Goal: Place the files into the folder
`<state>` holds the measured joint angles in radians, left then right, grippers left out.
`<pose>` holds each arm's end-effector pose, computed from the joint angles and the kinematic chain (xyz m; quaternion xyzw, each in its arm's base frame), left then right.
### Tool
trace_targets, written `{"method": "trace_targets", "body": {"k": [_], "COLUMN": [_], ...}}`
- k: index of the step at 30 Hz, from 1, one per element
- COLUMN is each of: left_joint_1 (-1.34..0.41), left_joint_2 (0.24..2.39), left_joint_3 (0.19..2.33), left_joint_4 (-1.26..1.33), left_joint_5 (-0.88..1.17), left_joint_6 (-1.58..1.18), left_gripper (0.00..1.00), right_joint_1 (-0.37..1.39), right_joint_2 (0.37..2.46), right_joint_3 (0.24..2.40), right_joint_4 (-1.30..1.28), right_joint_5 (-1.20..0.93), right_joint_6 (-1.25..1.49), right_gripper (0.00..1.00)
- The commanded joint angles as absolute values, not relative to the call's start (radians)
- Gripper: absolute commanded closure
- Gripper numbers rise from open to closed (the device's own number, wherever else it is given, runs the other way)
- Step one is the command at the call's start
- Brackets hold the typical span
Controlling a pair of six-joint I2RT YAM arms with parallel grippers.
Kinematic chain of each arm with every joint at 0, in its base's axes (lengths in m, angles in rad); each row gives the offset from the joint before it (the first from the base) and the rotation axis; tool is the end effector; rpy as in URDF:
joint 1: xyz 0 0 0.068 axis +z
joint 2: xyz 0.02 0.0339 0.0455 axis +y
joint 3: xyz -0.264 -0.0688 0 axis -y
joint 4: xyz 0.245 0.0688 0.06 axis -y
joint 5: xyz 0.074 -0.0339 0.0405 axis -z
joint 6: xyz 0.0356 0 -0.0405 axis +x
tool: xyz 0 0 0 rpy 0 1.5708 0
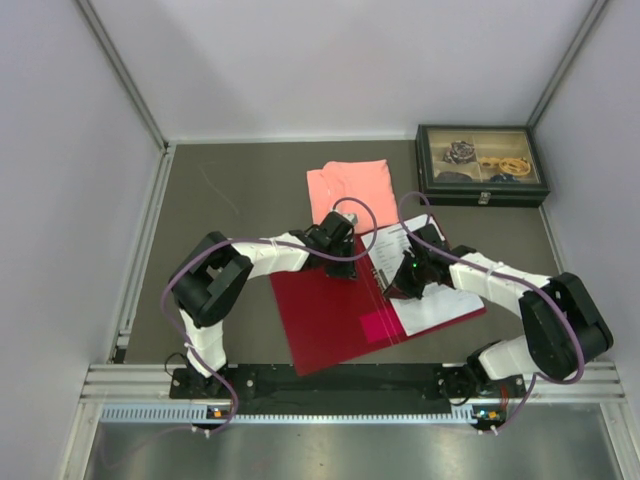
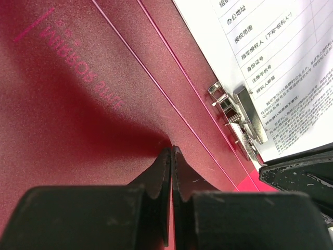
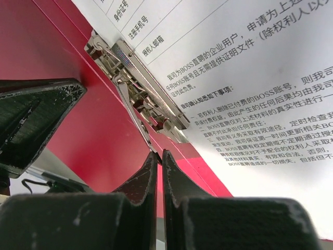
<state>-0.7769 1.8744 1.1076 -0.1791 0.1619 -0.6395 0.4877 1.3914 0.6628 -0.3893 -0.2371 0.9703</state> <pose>0.2675 -0.2711 0.1501 0.0899 0.9445 -0.2577 0.1827 0.2109 0.1213 0.1572 0.2054 0.9459 0.2345 0.0895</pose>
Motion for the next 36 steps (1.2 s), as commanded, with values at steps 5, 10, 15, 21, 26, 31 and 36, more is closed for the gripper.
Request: {"method": "trace_targets", "body": {"k": [5, 10, 15, 21, 26, 31, 36], "left_joint_1": [-0.767, -0.767, -0.767, -0.767, -0.779, -0.808, -0.810], "left_joint_2": [1.947, 1.947, 1.945, 1.913, 1.861, 1.922, 1.983], "left_joint_3": [1.022, 1.006, 1.005, 1.043, 1.115, 1.129, 1.039], "left_joint_4": [-0.224, -0.218, -0.221, -0.248, -0.186, -0.109, -0.067], "left_joint_5": [0.100, 0.098, 0.103, 0.129, 0.284, 0.363, 0.350], "left_joint_6": [-0.586, -0.580, -0.577, -0.560, -0.586, -0.681, -0.761], "left_gripper": [1.00, 1.00, 1.00, 0.99, 0.78, 0.80, 0.91], "right_joint_1": [0.469, 0.457, 0.457, 0.454, 0.454, 0.454, 0.454], "right_joint_2": [1.442, 1.456, 1.502, 1.558, 1.557, 1.543, 1.528], "right_joint_3": [0.657, 0.657, 0.640, 0.611, 0.604, 0.626, 0.666], "right_joint_4": [-0.509, -0.506, -0.477, -0.431, -0.400, -0.422, -0.468], "right_joint_5": [-0.003, 0.048, 0.077, 0.068, 0.008, 0.003, 0.015], "right_joint_6": [0.919, 0.919, 0.925, 0.923, 0.916, 0.896, 0.876], "right_gripper": [1.00, 1.00, 1.00, 1.00, 1.00, 1.00, 1.00]}}
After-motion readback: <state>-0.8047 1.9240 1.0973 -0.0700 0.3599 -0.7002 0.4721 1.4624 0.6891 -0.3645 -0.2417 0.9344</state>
